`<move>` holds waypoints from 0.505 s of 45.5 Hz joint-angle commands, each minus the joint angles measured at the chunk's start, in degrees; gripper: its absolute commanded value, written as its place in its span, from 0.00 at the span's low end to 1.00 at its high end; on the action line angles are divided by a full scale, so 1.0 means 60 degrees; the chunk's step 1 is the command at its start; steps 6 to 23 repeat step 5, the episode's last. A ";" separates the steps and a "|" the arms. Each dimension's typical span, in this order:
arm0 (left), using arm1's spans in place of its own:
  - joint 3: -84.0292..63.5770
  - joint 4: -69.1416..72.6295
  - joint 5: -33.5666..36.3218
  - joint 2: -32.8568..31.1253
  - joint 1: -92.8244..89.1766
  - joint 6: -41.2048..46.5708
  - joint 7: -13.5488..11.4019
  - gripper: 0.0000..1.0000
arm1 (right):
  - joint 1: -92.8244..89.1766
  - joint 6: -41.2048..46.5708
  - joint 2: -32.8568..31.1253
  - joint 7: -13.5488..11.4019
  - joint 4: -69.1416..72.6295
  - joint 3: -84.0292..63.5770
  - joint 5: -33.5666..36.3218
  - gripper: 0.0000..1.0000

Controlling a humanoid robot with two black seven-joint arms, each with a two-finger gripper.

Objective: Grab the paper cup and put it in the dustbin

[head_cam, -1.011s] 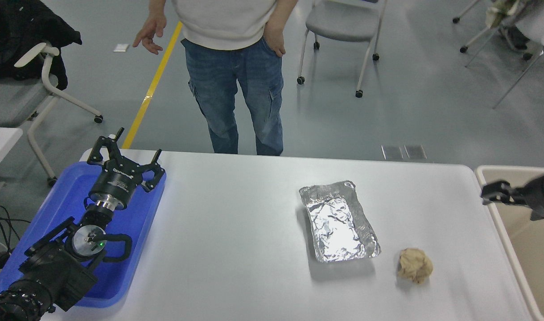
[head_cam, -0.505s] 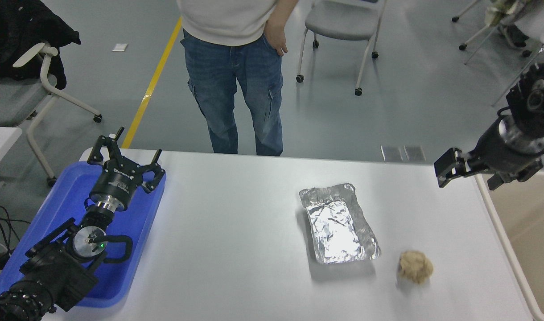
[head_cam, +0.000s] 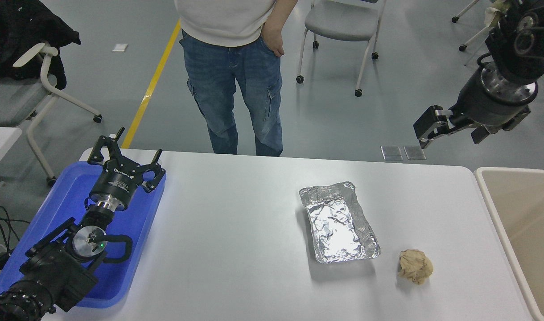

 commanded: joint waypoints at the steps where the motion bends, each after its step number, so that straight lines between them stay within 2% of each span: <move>1: 0.0002 0.0000 -0.0001 0.0000 0.0000 0.0000 0.0000 1.00 | 0.0080 0.0031 0.0300 0.0002 -0.0008 0.0061 0.0035 1.00; 23: 0.0002 0.0000 -0.0001 0.0000 0.0000 0.0000 0.0000 1.00 | 0.0080 0.0031 0.0300 0.0002 -0.0008 0.0061 0.0021 1.00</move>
